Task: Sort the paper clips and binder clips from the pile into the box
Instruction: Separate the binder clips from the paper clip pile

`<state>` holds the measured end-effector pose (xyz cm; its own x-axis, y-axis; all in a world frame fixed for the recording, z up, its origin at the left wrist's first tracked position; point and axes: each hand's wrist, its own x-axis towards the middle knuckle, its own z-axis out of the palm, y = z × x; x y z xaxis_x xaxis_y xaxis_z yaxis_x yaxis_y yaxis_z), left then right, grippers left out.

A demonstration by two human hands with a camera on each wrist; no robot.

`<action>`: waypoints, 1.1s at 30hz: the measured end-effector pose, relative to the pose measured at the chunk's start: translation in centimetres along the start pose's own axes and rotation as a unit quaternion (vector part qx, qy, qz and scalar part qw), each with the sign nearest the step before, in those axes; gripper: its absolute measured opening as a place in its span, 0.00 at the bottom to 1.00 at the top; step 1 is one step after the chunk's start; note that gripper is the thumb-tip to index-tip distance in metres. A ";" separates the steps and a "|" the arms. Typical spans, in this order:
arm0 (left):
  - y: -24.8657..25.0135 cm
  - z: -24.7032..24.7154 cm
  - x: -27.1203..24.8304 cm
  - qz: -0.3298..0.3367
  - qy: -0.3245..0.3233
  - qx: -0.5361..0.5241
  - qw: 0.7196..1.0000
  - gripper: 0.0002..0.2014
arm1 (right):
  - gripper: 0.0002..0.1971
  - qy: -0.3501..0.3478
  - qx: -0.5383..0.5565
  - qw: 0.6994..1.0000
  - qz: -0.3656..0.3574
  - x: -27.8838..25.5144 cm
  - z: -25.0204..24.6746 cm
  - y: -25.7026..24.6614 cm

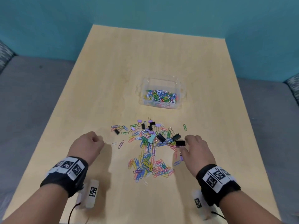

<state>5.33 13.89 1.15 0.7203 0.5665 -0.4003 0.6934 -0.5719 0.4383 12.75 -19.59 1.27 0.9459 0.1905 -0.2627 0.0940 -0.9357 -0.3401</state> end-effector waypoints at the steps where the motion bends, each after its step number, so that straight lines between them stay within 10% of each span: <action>1: 0.1 0.0 0.0 0.008 0.013 0.026 1.000 0.09 | 0.11 -0.011 -0.013 1.000 0.001 0.5 0.0 -0.3; 9: 3.5 2.0 1.4 0.197 0.068 0.129 0.970 0.07 | 0.12 -0.030 -0.114 0.993 -0.002 2.7 0.1 -2.3; 20: 4.7 3.6 2.7 0.208 0.018 0.185 0.960 0.06 | 0.12 -0.010 0.066 0.995 0.081 2.9 -1.9 -0.2; 26: 3.9 2.0 1.9 0.173 0.067 0.045 0.982 0.05 | 0.08 -0.030 0.255 0.954 0.153 3.2 -3.1 2.8; 33: 1.3 -0.4 3.4 0.084 0.073 0.047 0.993 0.06 | 0.04 -0.066 0.486 0.839 0.237 4.2 -3.5 4.5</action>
<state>8.69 15.35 0.66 0.8205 0.5341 -0.2037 0.5670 -0.7149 0.4092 18.24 -23.99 1.80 0.7569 -0.0443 -0.6521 -0.6412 -0.2434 -0.7277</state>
